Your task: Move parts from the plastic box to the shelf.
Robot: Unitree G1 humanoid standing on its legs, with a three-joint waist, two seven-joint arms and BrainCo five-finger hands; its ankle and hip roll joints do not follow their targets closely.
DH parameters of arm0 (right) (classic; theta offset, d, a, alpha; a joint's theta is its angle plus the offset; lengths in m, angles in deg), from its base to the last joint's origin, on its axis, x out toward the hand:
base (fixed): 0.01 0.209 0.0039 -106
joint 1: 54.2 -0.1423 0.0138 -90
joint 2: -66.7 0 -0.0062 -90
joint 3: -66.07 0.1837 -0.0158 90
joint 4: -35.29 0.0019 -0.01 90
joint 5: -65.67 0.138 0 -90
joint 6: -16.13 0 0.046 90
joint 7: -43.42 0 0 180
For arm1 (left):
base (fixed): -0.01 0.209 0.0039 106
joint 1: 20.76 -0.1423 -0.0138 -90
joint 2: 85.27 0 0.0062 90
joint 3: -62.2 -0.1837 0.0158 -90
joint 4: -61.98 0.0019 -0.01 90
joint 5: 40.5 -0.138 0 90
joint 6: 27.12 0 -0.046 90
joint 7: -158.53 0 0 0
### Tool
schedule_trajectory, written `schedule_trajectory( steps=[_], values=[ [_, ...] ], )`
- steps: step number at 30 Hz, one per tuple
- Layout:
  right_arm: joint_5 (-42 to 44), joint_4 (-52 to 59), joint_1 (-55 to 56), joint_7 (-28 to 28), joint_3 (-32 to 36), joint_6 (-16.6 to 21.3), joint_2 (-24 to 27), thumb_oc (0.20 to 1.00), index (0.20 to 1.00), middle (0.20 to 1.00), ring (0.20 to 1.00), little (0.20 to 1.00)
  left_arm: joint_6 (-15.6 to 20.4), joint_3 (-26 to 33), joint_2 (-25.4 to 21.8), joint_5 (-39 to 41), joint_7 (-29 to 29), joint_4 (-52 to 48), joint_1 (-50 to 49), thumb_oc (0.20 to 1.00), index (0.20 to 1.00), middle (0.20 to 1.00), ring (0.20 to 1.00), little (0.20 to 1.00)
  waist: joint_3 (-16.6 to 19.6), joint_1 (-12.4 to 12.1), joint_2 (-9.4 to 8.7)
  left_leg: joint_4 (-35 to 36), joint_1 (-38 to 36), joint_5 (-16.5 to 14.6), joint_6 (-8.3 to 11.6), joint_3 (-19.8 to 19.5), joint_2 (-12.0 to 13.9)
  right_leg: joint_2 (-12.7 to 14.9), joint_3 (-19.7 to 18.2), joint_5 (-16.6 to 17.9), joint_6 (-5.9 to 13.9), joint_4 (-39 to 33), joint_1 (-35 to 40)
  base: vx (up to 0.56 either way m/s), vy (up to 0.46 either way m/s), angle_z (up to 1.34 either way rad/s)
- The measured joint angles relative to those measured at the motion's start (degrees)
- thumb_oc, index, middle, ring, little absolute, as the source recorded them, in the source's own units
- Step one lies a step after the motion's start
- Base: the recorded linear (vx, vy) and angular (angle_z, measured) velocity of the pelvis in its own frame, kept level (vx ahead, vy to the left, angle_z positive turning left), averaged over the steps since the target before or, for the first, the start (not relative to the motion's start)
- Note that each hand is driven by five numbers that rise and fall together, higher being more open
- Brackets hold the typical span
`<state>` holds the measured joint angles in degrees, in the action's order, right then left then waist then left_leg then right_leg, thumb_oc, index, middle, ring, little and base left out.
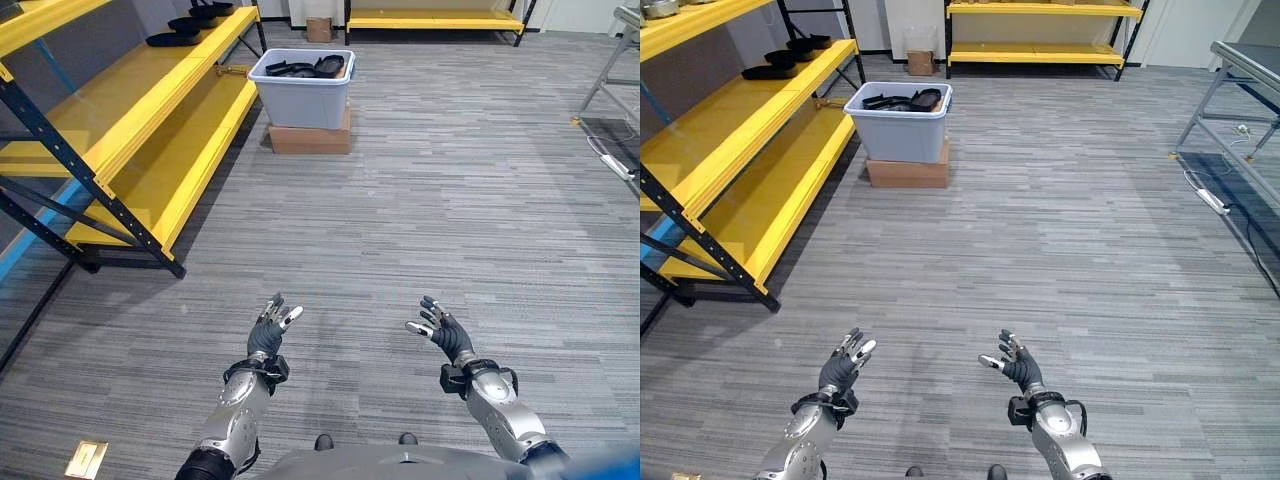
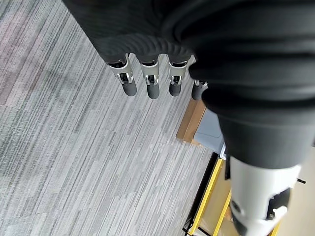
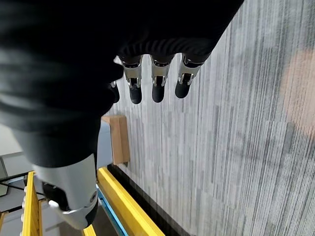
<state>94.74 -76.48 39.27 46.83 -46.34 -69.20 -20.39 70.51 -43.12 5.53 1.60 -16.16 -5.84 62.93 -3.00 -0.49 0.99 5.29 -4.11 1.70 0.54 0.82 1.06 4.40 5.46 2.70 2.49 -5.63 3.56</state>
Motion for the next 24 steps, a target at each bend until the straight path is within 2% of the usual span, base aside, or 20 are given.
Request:
schedule_trajectory(
  steps=[7,24],
  values=[
    [0.0,0.0,-0.3,-0.5,0.2,0.0,0.2,1.000,1.000,1.000,1.000,1.000,0.0,0.3,-0.1,-0.8,0.0,-0.1,-0.8,1.000,1.000,1.000,1.000,1.000,-0.8,0.3,0.90,0.3,-0.8,-0.4,0.10,0.2,0.6,-0.6,-0.4,0.0,-0.13,0.0,0.5,-0.01,0.009,-0.04],
    [0.0,0.0,-0.3,-0.5,0.2,0.0,0.1,1.000,1.000,1.000,1.000,1.000,0.0,0.3,0.0,-1.1,-0.1,-0.1,-2.0,1.000,1.000,1.000,1.000,1.000,-0.5,0.3,0.62,0.0,-0.9,-0.3,0.08,0.3,0.6,-0.7,-1.1,0.3,-0.44,0.0,0.5,0.00,0.000,-0.01]
  ],
)
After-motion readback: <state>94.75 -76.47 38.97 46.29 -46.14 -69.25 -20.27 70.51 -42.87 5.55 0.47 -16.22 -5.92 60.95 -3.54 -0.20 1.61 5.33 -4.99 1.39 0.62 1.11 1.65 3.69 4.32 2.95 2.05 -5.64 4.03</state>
